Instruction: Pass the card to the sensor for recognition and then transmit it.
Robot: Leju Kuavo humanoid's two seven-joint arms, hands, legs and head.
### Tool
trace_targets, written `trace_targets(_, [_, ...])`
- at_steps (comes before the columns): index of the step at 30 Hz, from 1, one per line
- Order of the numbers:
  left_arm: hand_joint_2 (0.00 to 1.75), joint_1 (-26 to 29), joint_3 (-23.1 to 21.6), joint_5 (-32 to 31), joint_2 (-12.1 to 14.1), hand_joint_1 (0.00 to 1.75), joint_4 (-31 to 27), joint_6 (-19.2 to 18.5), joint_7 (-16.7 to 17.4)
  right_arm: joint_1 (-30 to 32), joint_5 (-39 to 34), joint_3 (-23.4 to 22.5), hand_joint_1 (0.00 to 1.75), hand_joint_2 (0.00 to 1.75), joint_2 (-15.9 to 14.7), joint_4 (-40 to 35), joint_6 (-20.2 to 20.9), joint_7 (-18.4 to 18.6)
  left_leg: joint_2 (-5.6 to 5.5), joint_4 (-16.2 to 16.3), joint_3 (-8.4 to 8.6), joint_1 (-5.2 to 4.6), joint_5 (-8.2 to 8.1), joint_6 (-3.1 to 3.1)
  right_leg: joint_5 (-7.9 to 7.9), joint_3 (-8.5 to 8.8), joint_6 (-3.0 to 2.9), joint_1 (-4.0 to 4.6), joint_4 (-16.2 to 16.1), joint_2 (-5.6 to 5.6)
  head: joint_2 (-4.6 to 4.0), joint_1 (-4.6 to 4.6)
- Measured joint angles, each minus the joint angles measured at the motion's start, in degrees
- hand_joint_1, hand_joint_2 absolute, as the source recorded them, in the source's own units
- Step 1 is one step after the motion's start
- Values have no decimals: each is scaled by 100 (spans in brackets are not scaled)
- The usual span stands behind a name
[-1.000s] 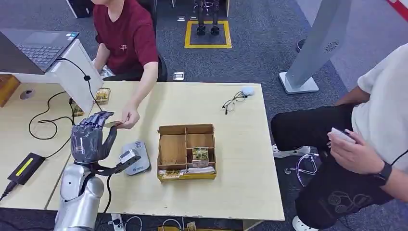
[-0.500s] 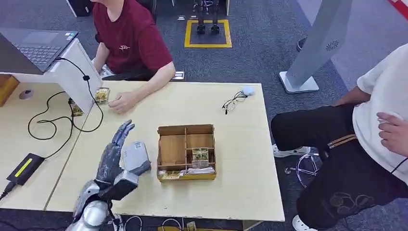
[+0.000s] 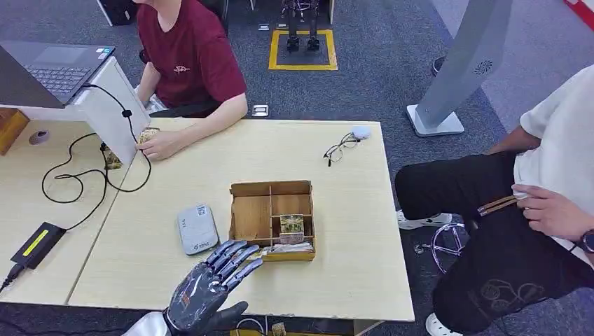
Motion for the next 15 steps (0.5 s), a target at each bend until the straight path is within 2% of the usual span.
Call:
trace_targets(11, [175,0,-44,-116,40,0,44,79,81,-1,2,-9,0,175,2,0,0,15,0,0,0,0,0,0,0,0,0,0,0,0,0,0])
trace_targets(12, [175,-3,-62,-324,48,0,77,160,180,-1,4,-15,0,175,2,2,0,15,0,0,0,0,0,0,0,0,0,0,0,0,0,0])
trace_targets(13, [175,-45,-88,-943,44,0,276,438,604,-8,35,-18,0,175,2,0,20,24,0,0,1,0,0,0,0,-1,0,0,0,0,0,0])
trace_targets(15, [175,-285,-92,-1209,-208,0,994,660,1014,-29,107,-18,0,175,9,0,33,57,-2,0,2,0,1,0,3,1,-1,0,0,-1,0,0])
